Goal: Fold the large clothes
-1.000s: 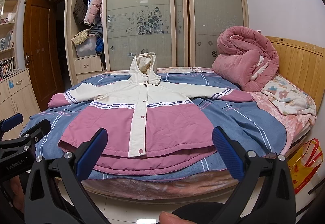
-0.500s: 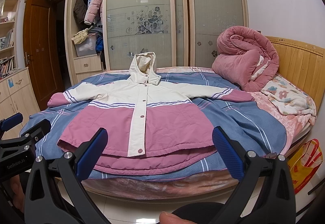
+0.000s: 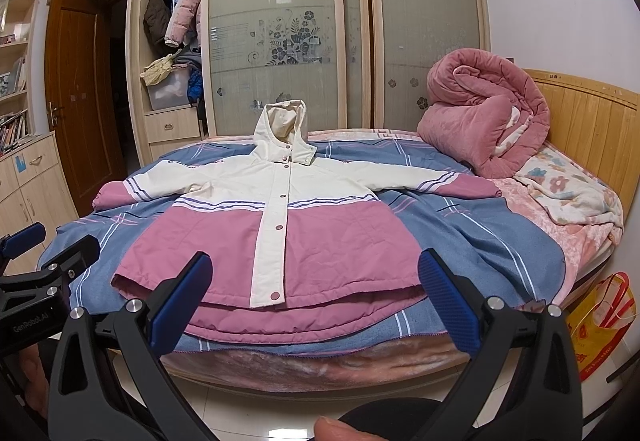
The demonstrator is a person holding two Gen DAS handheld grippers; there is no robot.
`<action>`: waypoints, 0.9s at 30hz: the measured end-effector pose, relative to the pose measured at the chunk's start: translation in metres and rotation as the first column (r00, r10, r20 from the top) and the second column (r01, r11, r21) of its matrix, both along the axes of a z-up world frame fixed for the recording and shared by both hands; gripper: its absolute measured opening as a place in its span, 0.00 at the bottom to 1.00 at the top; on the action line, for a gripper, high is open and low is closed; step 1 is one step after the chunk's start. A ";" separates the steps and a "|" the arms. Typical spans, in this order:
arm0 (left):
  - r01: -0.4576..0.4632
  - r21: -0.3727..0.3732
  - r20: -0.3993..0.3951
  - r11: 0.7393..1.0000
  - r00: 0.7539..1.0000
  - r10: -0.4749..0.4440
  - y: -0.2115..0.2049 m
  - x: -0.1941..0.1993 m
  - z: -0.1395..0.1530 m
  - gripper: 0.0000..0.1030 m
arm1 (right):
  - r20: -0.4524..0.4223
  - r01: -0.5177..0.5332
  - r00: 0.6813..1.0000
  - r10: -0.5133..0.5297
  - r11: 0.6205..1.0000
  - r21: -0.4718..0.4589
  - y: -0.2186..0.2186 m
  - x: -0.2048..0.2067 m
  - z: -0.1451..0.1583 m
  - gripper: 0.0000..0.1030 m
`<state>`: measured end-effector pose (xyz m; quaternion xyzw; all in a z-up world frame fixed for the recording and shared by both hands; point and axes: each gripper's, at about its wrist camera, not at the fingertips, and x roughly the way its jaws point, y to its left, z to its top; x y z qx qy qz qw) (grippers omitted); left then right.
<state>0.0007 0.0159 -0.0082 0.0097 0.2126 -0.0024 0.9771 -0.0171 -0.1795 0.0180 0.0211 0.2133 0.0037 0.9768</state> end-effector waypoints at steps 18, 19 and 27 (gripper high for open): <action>0.003 0.004 -0.027 1.000 1.000 -0.003 -0.008 0.016 -0.013 0.98 | -0.013 0.007 1.000 -0.007 1.000 -0.003 -0.005 0.005 -0.008 0.99; 0.003 0.005 -0.032 1.000 0.999 -0.003 -0.008 0.019 -0.014 0.98 | -0.017 0.008 1.000 -0.008 1.000 -0.003 -0.007 0.006 -0.010 0.99; 0.006 0.000 -0.053 1.000 0.999 -0.006 -0.009 0.030 -0.020 0.98 | -0.039 0.019 0.999 -0.019 1.000 -0.009 -0.006 0.018 -0.017 0.99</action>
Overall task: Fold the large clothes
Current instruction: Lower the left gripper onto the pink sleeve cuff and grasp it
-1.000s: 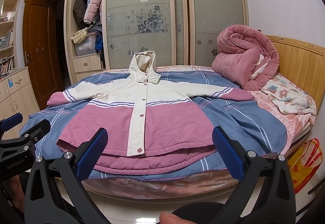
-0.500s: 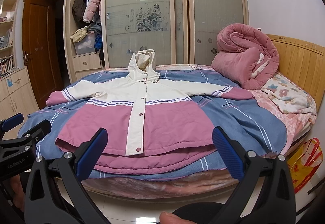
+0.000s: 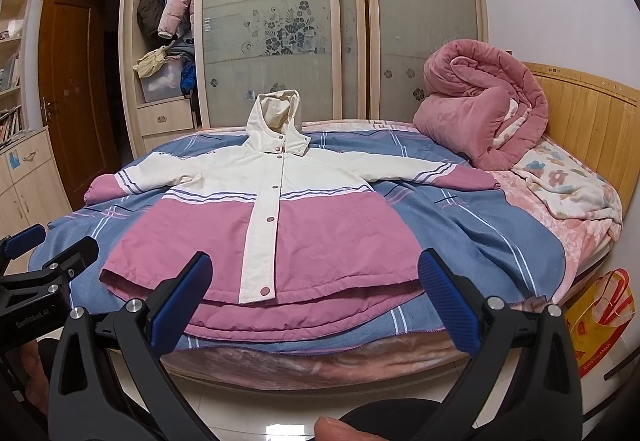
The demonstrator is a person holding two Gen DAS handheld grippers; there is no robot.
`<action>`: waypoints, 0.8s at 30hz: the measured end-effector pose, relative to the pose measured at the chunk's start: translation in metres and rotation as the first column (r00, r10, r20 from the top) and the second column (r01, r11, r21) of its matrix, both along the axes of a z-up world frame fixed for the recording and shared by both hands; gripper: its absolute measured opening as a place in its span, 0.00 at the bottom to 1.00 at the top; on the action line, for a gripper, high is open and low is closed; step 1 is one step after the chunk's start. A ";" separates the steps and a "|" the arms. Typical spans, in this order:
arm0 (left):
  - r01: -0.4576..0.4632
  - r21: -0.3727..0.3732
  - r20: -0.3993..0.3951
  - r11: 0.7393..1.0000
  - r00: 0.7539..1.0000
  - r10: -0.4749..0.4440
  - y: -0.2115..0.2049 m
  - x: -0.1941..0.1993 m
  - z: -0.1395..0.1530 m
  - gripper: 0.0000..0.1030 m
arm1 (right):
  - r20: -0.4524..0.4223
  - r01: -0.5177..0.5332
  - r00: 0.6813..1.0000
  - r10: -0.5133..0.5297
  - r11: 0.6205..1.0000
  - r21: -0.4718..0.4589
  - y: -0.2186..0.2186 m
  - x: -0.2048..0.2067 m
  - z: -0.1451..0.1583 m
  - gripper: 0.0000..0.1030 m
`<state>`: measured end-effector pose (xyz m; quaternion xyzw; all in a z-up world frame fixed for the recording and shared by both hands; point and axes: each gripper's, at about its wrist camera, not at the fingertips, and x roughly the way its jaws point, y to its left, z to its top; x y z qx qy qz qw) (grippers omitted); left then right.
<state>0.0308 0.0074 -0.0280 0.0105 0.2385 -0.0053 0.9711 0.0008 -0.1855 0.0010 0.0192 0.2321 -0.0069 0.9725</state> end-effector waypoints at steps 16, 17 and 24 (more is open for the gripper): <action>-0.003 -0.003 -0.060 1.000 0.998 0.003 -0.001 0.029 -0.020 0.98 | -0.062 0.008 0.998 -0.007 1.000 0.004 -0.005 0.026 -0.017 0.99; -0.002 -0.003 -0.065 1.000 0.998 0.002 -0.002 0.031 -0.022 0.98 | -0.065 0.007 0.998 -0.006 1.000 0.008 -0.006 0.028 -0.017 0.99; 0.005 0.011 -0.100 1.000 0.995 -0.004 -0.008 0.050 -0.038 0.98 | -0.091 0.011 0.996 -0.010 1.000 0.011 -0.012 0.040 -0.027 0.99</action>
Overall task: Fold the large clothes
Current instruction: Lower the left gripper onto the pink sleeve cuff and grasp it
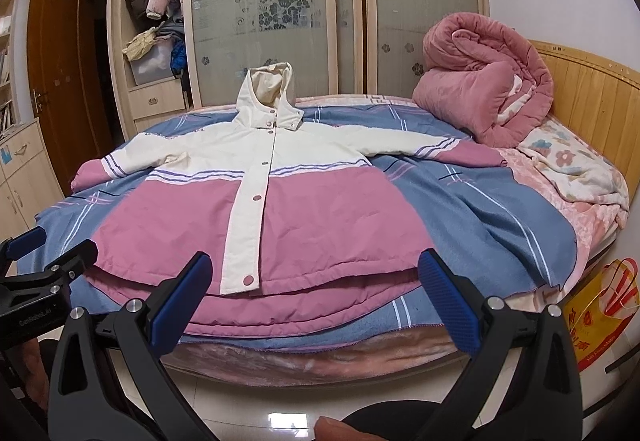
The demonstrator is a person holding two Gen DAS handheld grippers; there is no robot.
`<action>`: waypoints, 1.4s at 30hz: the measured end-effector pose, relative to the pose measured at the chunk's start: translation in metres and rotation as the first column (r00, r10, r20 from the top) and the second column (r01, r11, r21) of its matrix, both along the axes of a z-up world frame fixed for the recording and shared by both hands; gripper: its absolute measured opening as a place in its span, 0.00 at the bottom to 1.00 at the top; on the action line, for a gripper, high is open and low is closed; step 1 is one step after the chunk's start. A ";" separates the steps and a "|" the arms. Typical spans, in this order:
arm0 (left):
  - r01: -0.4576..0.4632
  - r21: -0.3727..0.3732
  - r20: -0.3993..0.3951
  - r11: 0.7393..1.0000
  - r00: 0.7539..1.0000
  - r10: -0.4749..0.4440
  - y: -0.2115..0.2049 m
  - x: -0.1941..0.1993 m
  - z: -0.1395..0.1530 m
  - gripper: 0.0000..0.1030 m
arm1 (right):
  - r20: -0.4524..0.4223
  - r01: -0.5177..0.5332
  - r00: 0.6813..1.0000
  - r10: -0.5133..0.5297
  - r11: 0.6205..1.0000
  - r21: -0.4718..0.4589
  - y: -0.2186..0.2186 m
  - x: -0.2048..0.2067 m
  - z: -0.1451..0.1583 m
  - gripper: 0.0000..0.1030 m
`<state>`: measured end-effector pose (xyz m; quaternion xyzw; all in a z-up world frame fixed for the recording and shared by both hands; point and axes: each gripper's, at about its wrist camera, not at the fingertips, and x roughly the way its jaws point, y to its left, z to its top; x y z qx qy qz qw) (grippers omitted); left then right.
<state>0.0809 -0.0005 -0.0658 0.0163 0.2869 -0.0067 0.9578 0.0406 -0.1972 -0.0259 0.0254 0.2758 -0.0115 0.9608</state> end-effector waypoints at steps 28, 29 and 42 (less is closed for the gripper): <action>0.043 -0.045 -0.056 0.998 0.997 -0.045 -0.010 0.065 -0.052 0.98 | -0.084 -0.015 0.996 0.024 0.994 0.104 -0.033 0.068 -0.060 0.99; 0.053 -0.054 -0.044 0.997 0.997 -0.055 -0.010 0.066 -0.052 0.98 | -0.075 -0.020 0.997 0.029 0.992 0.122 -0.036 0.070 -0.060 0.99; 0.162 -0.130 0.139 0.978 0.980 -0.144 -0.003 0.076 -0.054 0.98 | 0.177 -0.164 0.978 0.110 0.930 0.328 -0.081 0.072 -0.065 0.99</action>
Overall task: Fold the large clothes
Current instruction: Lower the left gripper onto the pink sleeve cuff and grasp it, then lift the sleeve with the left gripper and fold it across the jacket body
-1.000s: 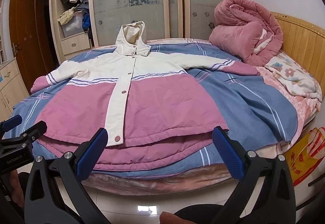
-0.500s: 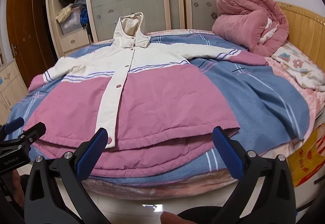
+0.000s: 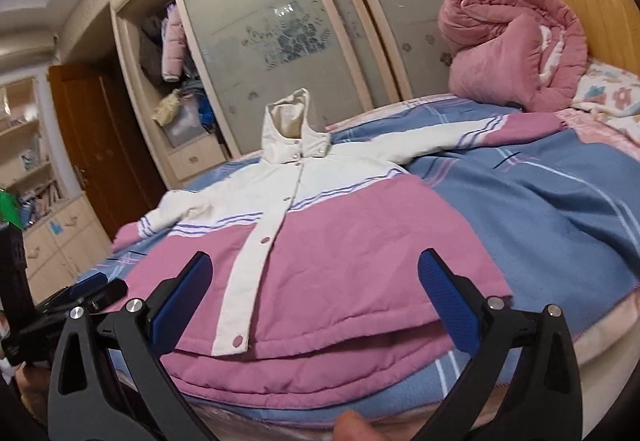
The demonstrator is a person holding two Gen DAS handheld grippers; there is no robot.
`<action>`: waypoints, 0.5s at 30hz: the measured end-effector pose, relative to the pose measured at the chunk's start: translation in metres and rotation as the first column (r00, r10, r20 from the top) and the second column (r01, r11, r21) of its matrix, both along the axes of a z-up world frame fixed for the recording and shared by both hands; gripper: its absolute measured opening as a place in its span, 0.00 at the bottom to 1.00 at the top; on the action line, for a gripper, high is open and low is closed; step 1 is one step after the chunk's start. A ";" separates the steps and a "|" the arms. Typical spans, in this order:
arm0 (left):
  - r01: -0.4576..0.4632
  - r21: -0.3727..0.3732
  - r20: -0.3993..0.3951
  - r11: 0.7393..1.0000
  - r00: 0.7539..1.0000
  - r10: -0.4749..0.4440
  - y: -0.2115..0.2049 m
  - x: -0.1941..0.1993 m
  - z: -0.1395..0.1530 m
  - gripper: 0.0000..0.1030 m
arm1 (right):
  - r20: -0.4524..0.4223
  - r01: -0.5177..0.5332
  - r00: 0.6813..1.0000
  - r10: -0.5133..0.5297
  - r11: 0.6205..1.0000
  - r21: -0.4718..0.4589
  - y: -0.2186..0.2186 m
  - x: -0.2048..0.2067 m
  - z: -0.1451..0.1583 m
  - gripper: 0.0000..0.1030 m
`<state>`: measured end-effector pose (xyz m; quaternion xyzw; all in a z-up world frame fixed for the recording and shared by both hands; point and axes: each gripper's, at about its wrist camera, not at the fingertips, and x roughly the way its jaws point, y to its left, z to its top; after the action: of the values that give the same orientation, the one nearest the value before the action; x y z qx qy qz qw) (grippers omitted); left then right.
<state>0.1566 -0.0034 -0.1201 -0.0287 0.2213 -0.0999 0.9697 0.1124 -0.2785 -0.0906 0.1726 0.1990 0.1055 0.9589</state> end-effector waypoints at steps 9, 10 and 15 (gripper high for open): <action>-0.059 -0.216 0.213 0.975 0.971 0.106 0.070 -0.029 -0.003 0.98 | 0.045 -0.166 0.986 0.163 0.982 0.093 -0.002 0.017 -0.005 0.99; -0.058 -0.255 0.188 0.965 0.976 0.108 0.078 -0.026 -0.005 0.98 | 0.046 -0.173 0.984 0.169 0.980 0.095 -0.001 0.017 -0.006 0.99; -0.094 -0.473 -0.049 0.876 0.996 0.081 0.142 0.002 -0.026 0.98 | 0.025 -0.195 0.981 0.193 0.976 0.093 0.006 0.024 -0.011 0.99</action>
<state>0.1586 0.1381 -0.1458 -0.2766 0.2019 -0.1066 0.9335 0.1361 -0.2727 -0.1013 0.1969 0.2019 0.2092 0.9363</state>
